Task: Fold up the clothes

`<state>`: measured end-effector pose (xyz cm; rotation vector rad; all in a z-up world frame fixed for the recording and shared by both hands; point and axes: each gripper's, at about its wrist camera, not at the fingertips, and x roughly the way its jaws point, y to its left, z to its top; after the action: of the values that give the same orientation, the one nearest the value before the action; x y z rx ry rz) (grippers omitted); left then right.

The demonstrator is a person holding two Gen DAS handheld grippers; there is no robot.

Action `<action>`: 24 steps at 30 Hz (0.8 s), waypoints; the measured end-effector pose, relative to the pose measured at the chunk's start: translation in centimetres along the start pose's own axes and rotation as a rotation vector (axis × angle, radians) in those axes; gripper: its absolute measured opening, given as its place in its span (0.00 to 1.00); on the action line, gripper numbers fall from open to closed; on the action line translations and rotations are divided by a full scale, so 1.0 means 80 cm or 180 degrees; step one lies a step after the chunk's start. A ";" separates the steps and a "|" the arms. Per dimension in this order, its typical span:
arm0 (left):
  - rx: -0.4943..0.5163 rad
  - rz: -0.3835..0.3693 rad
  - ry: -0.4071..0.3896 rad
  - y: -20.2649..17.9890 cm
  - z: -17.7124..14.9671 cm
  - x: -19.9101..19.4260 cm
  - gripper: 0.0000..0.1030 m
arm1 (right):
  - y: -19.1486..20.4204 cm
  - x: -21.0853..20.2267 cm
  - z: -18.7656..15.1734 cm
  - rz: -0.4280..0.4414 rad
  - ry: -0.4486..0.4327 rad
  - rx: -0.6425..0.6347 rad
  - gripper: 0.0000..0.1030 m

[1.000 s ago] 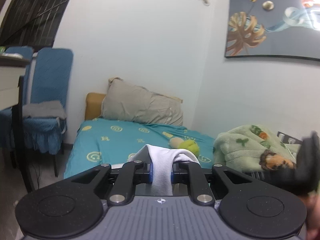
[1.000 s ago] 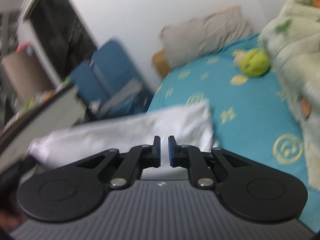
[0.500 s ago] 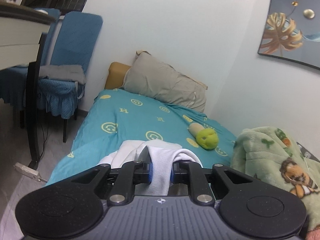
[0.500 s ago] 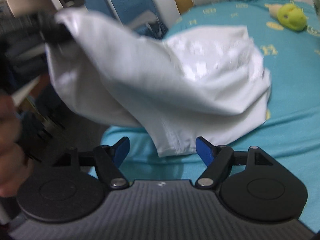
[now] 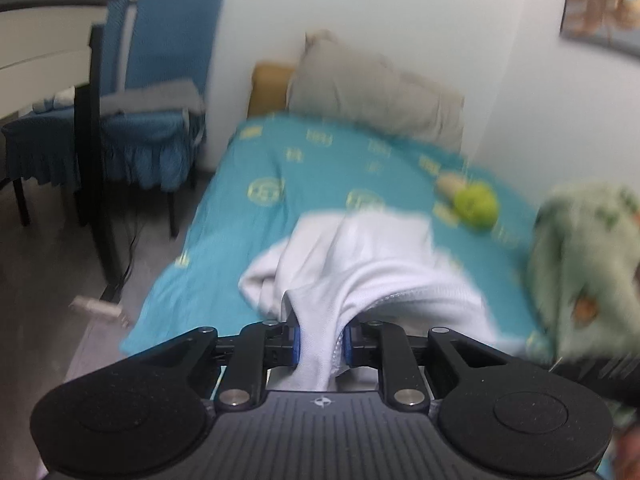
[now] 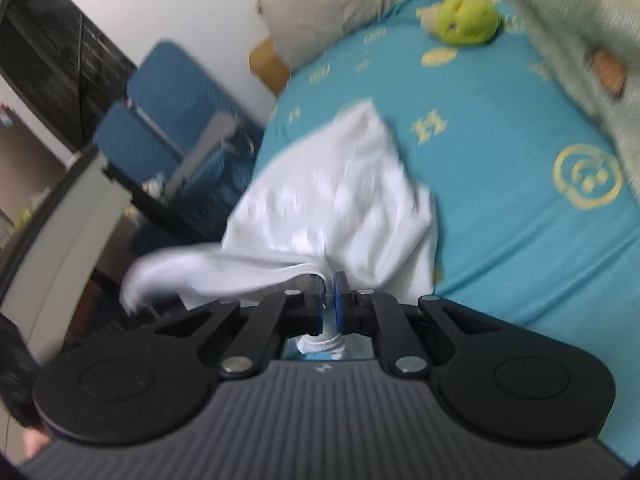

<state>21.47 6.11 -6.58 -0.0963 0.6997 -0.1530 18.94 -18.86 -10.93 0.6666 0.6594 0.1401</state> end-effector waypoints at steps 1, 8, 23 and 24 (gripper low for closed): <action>0.0083 0.0041 0.0069 -0.003 -0.005 0.005 0.22 | -0.002 -0.002 0.007 0.0002 -0.0056 -0.0015 0.08; 0.0757 0.0198 0.0176 -0.036 -0.036 -0.014 0.48 | -0.007 -0.002 0.032 0.0258 -0.0161 0.0005 0.08; 0.1552 -0.0456 0.0494 -0.077 -0.069 -0.031 0.03 | -0.017 -0.021 0.052 -0.0141 -0.0439 -0.0134 0.08; 0.1271 -0.0691 0.0489 -0.061 -0.056 -0.035 0.03 | -0.018 -0.018 0.050 -0.0201 -0.0402 -0.0172 0.08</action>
<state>15.93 1.64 -7.51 0.2249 0.7988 -0.5089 20.16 -22.57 -8.68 0.5971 0.5526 0.0567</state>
